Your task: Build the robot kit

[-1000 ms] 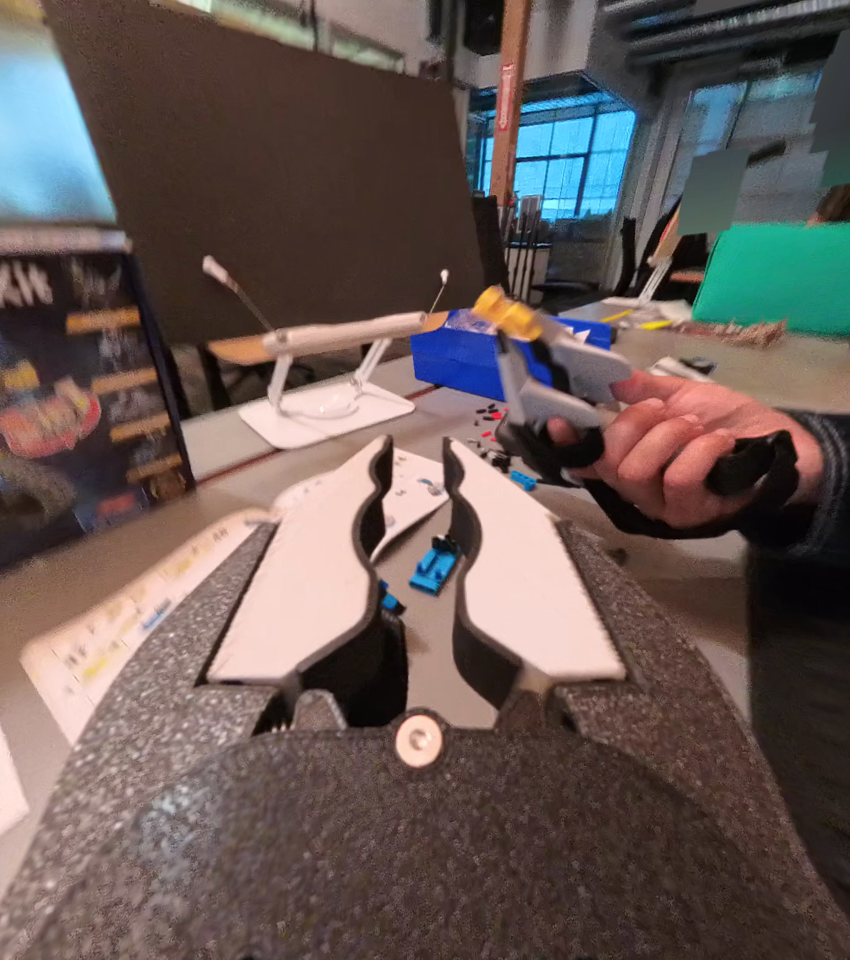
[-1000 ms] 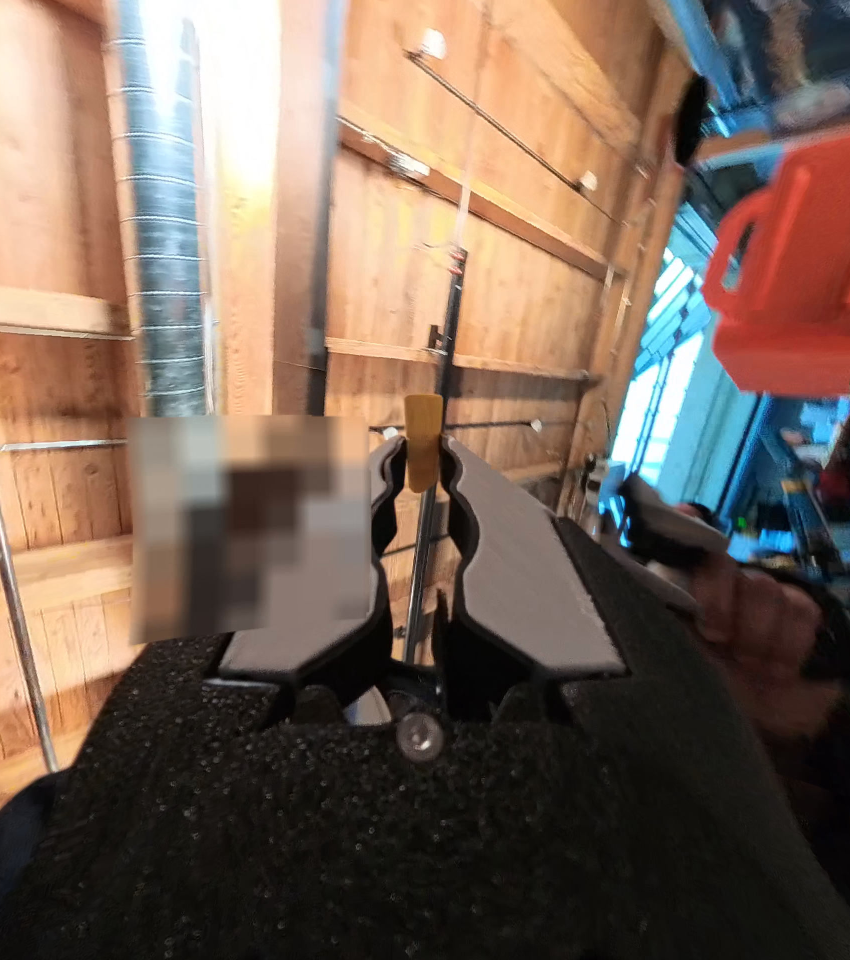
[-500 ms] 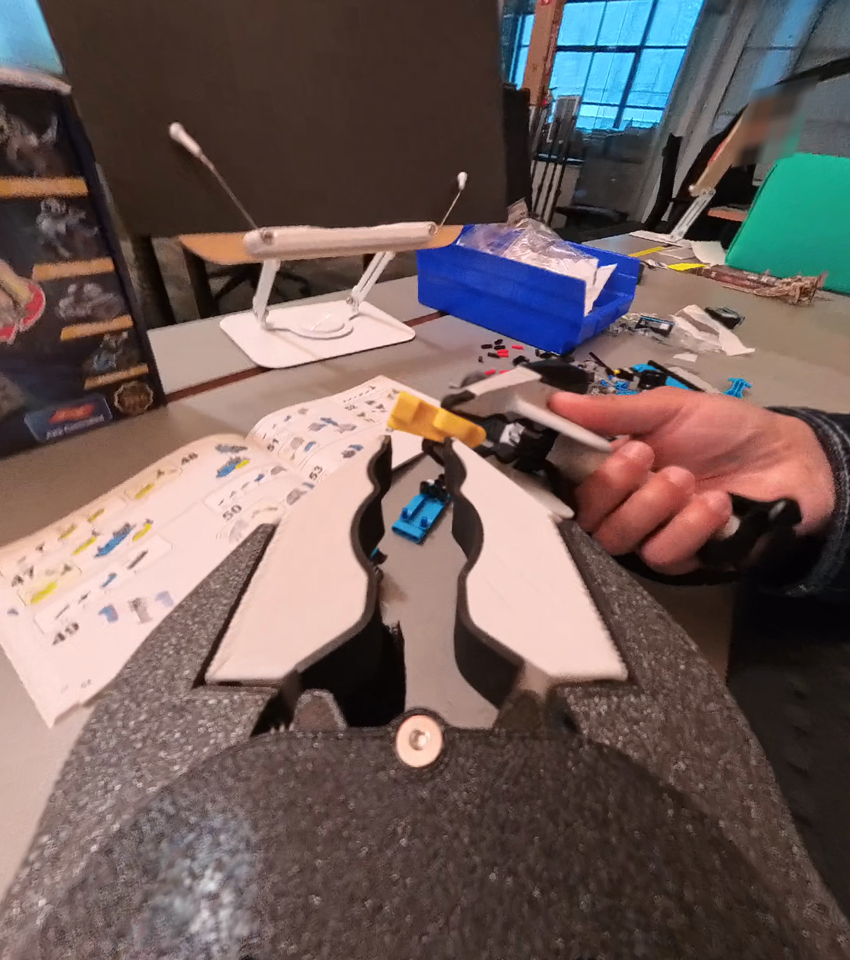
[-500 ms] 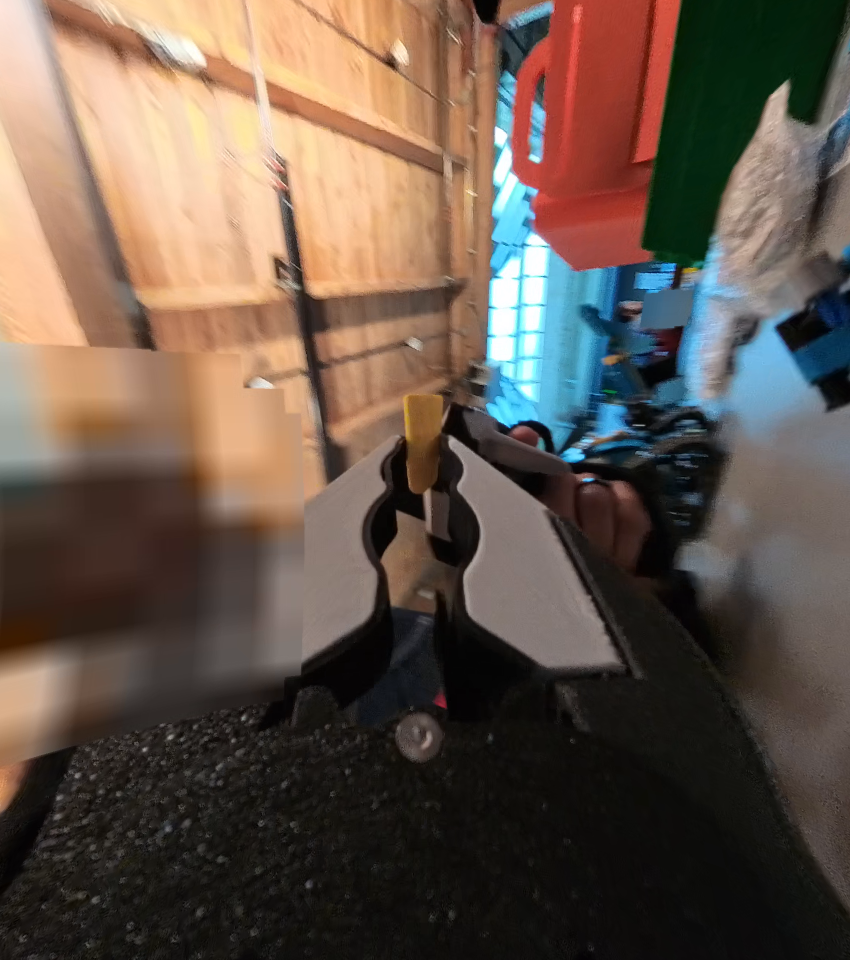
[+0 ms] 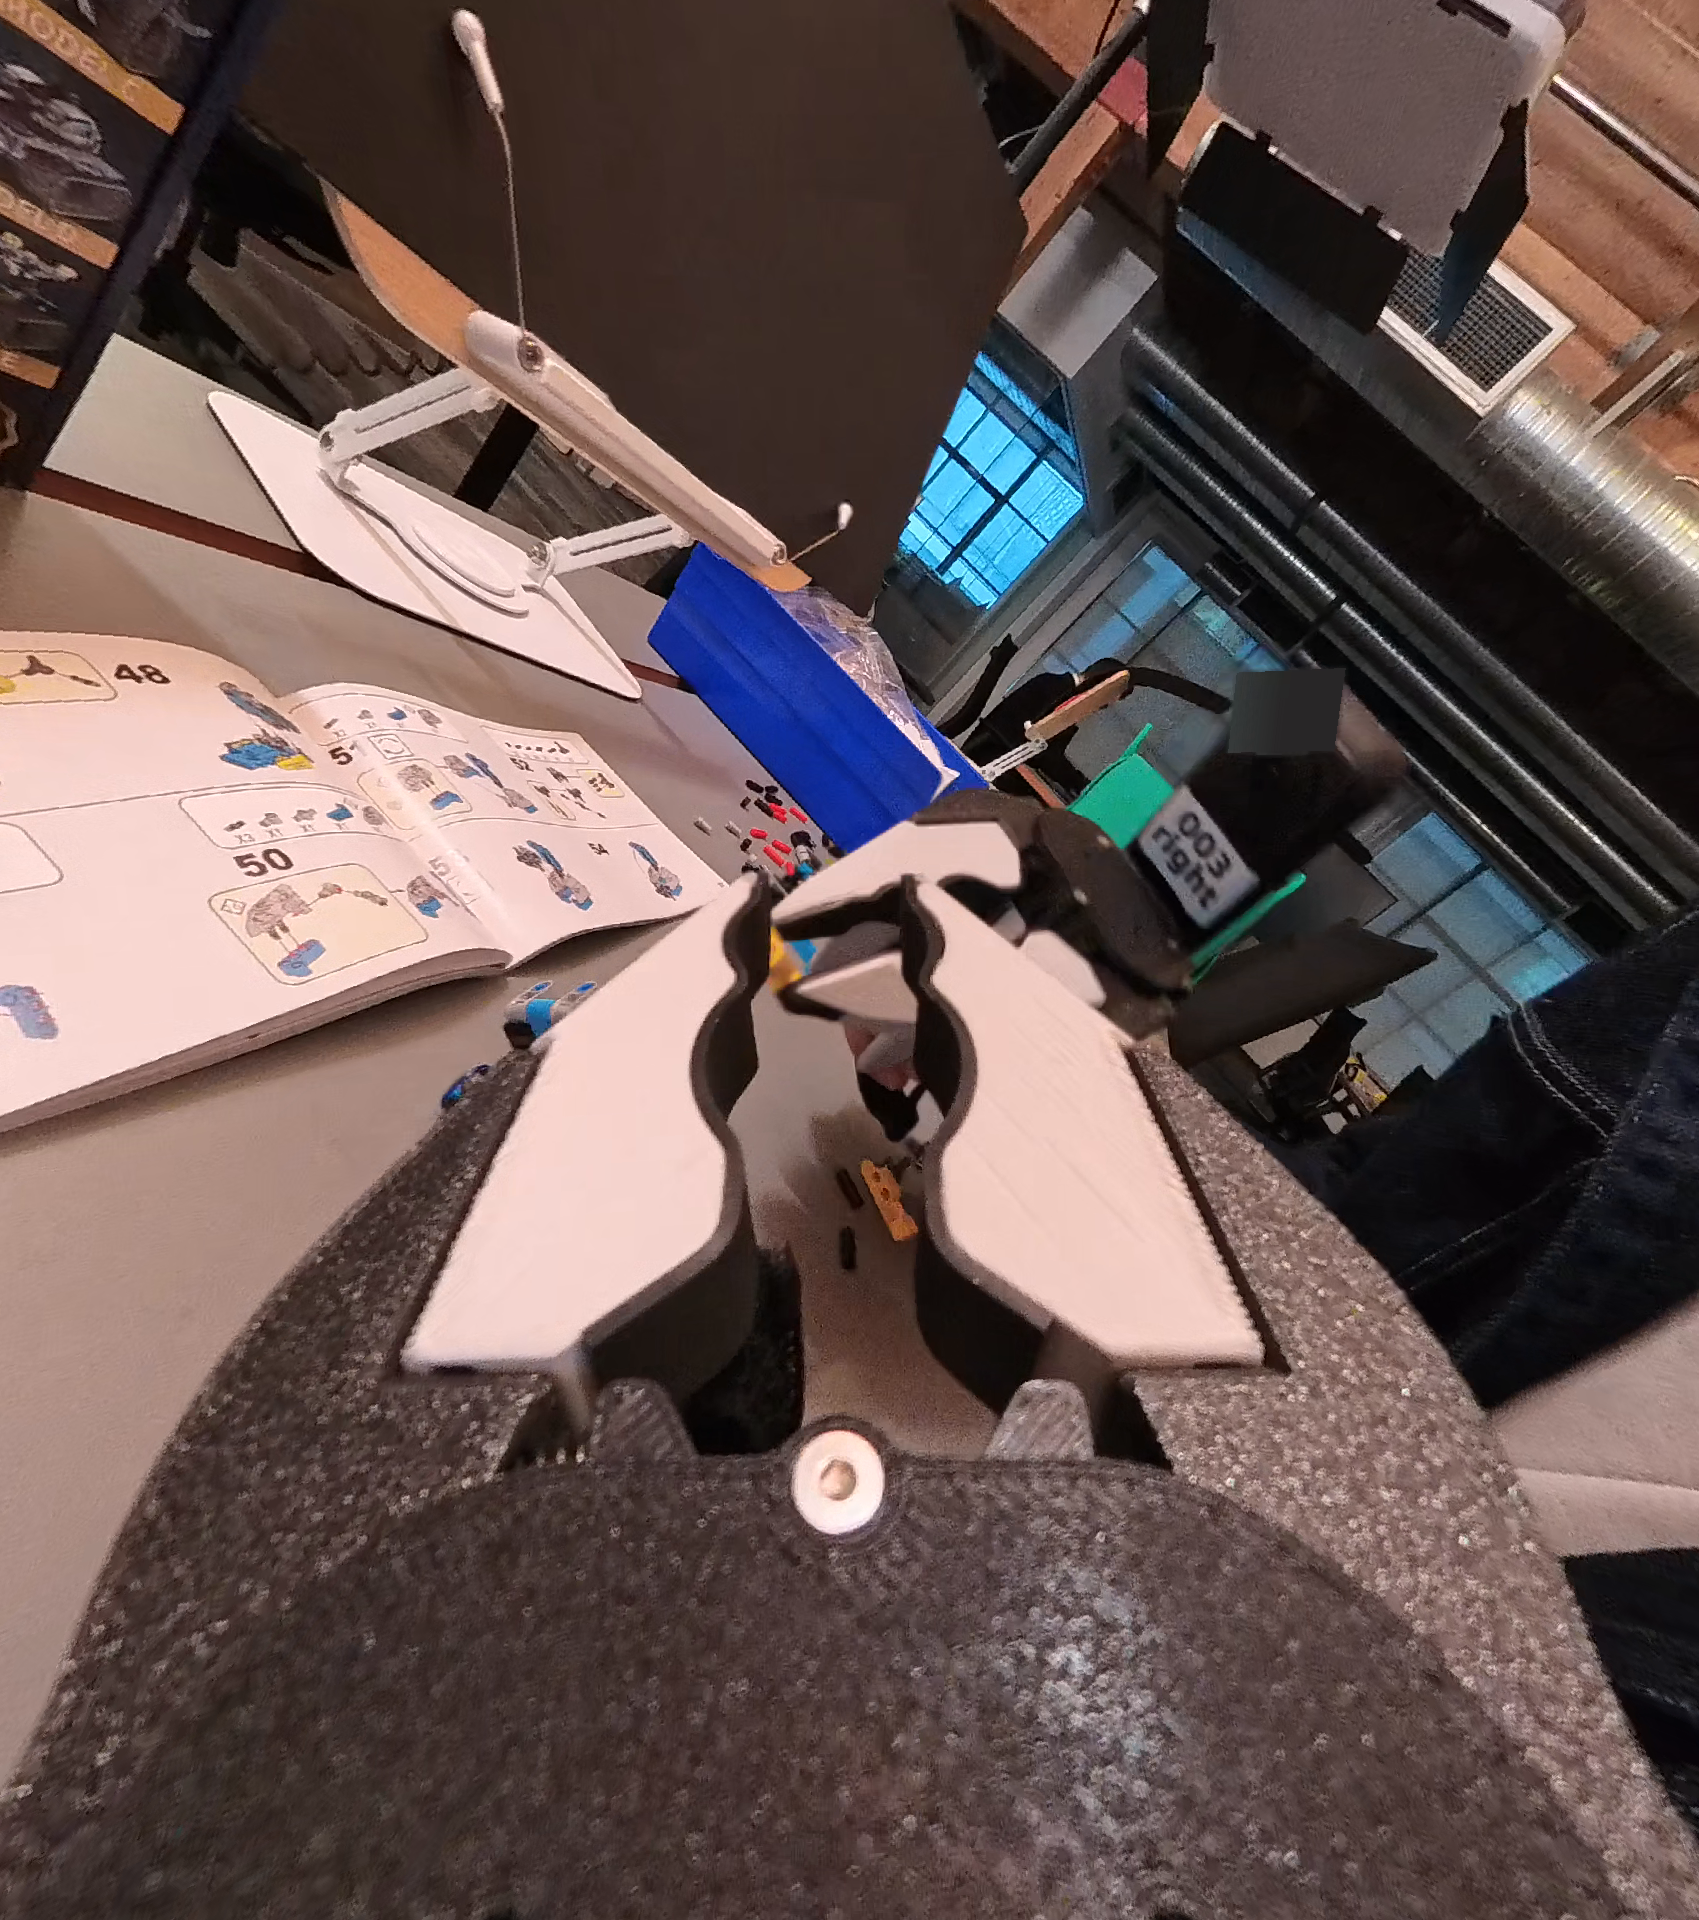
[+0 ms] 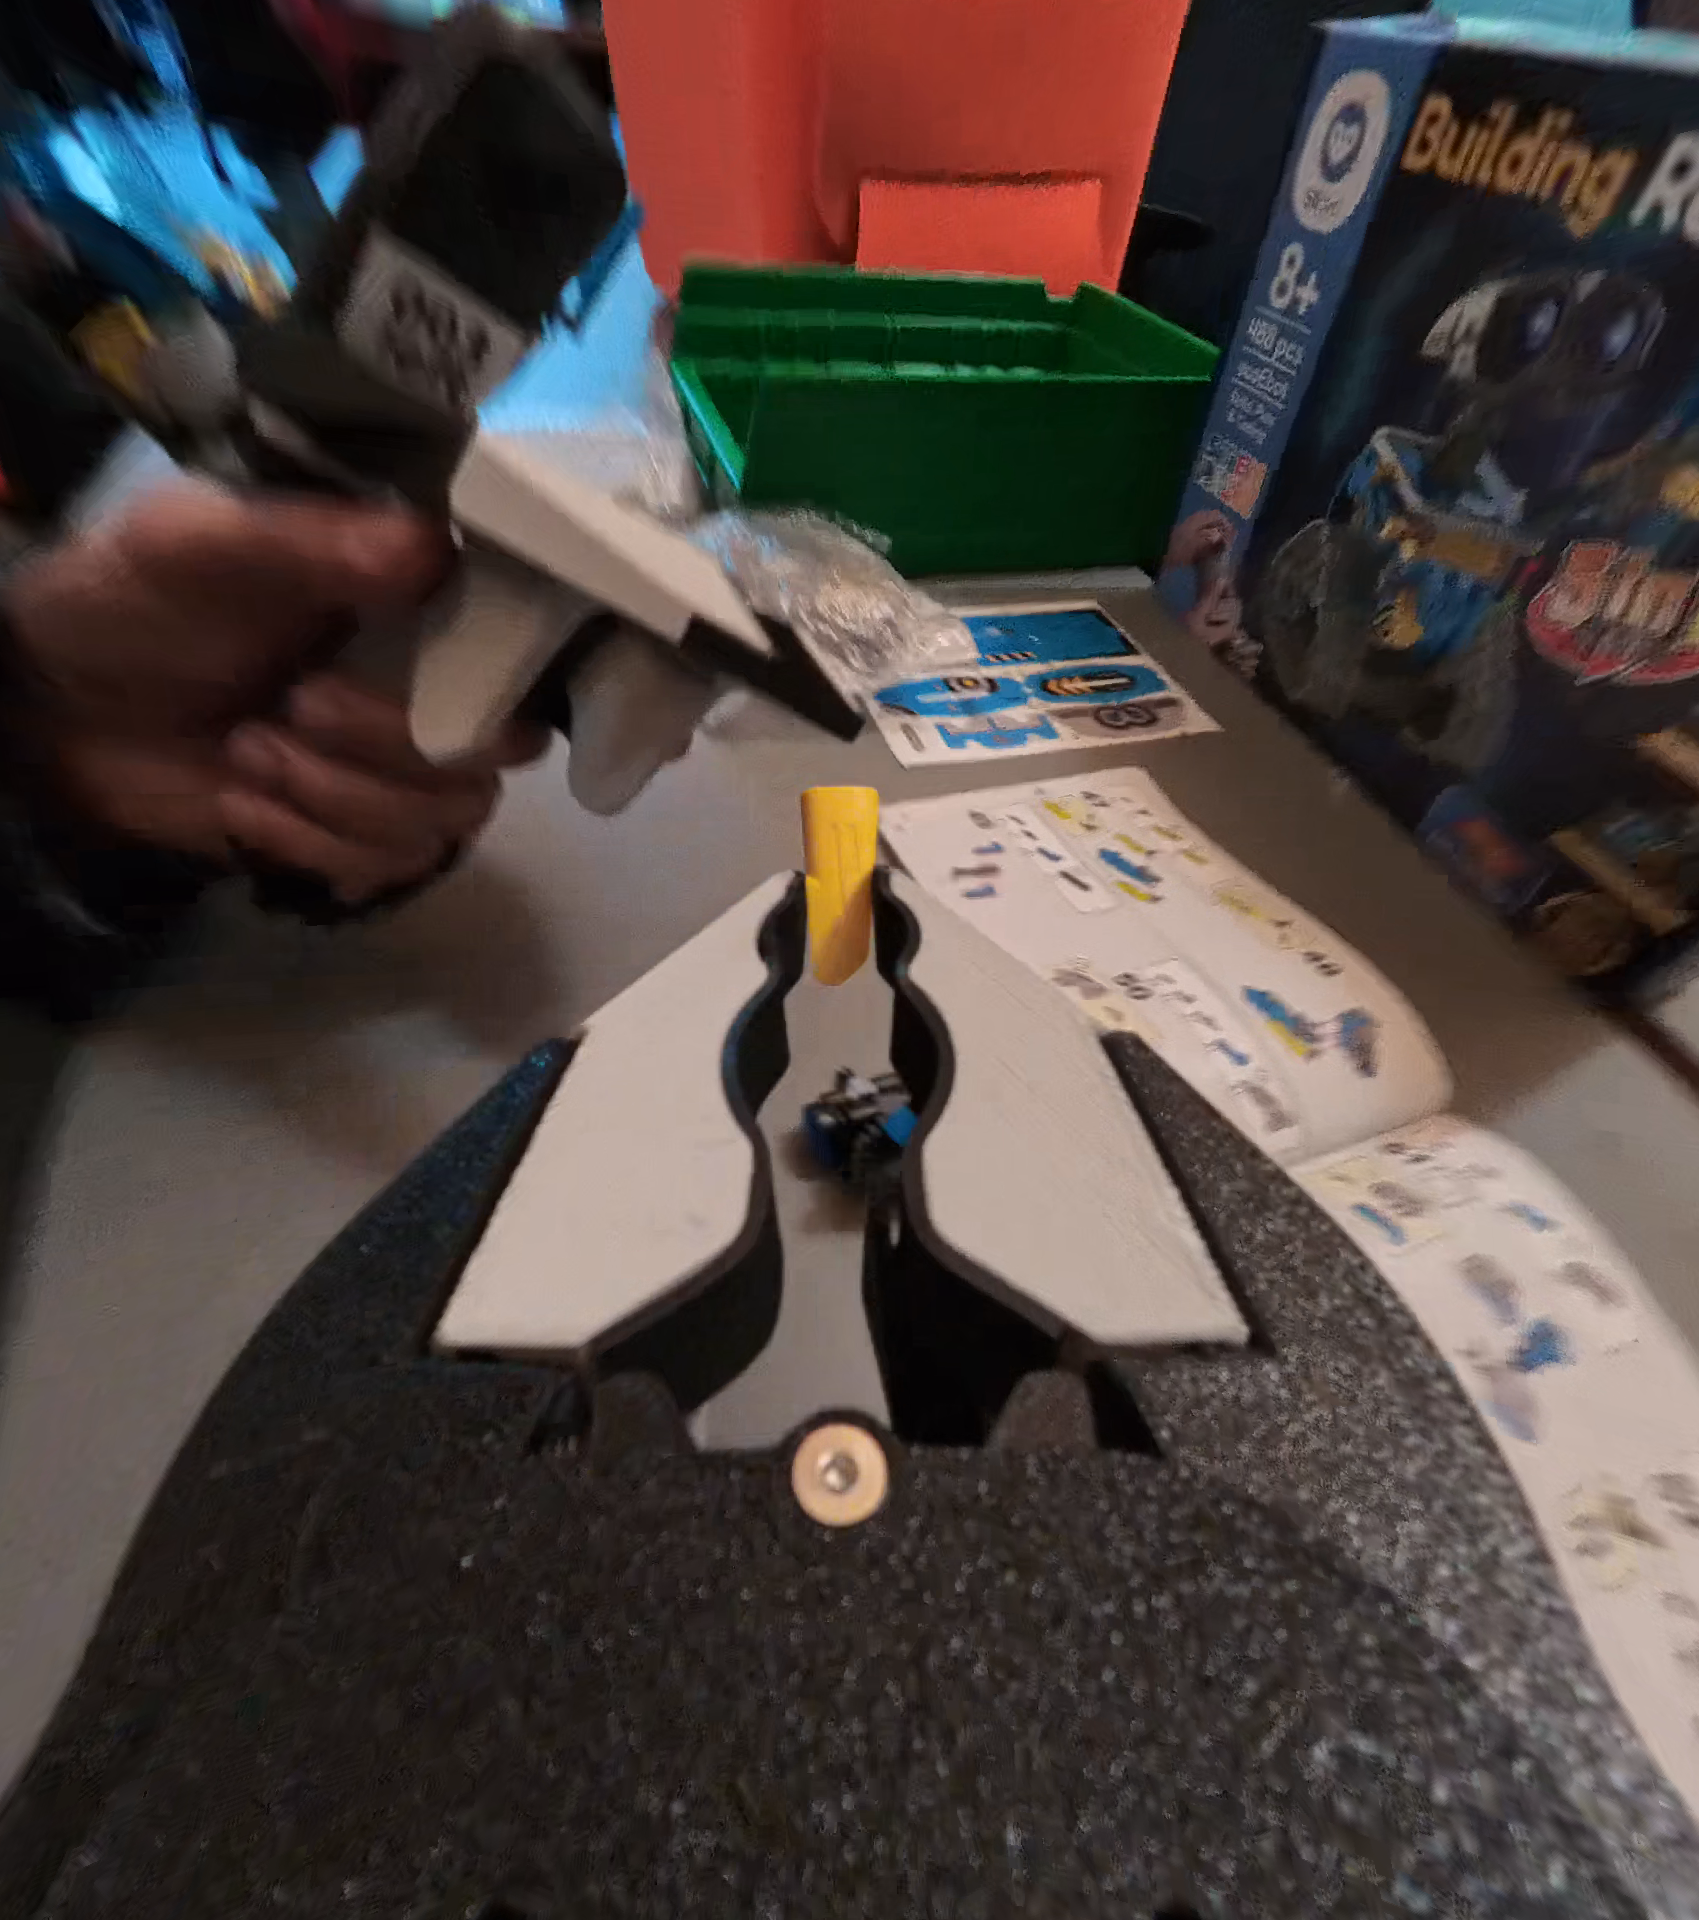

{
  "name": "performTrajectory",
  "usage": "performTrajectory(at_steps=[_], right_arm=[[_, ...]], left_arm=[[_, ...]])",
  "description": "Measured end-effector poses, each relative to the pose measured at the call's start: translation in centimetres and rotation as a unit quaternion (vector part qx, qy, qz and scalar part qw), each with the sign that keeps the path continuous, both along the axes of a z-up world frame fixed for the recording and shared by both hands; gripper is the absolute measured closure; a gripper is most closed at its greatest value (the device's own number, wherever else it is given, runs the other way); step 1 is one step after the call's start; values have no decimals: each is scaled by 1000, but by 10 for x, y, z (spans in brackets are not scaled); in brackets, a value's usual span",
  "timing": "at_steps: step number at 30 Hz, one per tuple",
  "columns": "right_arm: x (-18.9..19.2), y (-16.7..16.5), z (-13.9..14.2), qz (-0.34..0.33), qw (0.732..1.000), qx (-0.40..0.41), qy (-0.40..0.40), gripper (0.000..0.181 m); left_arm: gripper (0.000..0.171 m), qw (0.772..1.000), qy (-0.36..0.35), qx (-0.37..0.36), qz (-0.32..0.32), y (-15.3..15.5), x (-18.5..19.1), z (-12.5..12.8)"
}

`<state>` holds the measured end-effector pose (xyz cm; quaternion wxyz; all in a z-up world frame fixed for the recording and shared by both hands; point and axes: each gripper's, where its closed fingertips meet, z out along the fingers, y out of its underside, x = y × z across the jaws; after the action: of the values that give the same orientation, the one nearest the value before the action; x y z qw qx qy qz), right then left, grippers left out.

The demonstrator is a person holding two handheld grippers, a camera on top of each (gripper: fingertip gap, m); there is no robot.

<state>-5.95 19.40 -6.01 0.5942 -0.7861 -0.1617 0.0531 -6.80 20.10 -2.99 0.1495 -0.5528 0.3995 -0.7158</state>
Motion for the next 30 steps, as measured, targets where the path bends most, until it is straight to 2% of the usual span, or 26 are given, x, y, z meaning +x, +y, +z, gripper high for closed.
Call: performTrajectory(at_steps=[2, 4, 8, 12, 18, 23, 25, 27, 30], right_arm=[[6, 4, -11, -31, 995, 1, -97, 170], [10, 7, -10, -55, 986, 34, -153, 170], [7, 6, -5, -59, 983, 60, -161, 170], [11, 4, -7, -67, 975, 63, -200, 169], [7, 1, 0, -75, 953, 91, -280, 170], [0, -3, 10, -73, 928, 124, -345, 169], [-4, -6, 15, -71, 918, 140, -363, 169], [-8, -7, 18, -62, 922, 148, -352, 169], [-10, -9, 21, -56, 931, 149, -327, 170]], left_arm=[[147, 1000, 6, -6, -2, 1, 2, -4], [146, 1000, 17, -8, -3, 2, 4, -9], [145, 1000, 26, 2, -4, 0, 7, -14], [145, 999, 34, 8, -12, -4, 10, -18], [146, 999, 39, 13, -12, -5, 10, -20], [159, 999, 27, 9, -15, -5, 8, -17], [157, 999, 17, -9, -29, -7, 7, -12], [146, 998, 6, -30, -46, -11, 5, -7], [146, 997, 8, -39, -63, -17, 5, -8]])
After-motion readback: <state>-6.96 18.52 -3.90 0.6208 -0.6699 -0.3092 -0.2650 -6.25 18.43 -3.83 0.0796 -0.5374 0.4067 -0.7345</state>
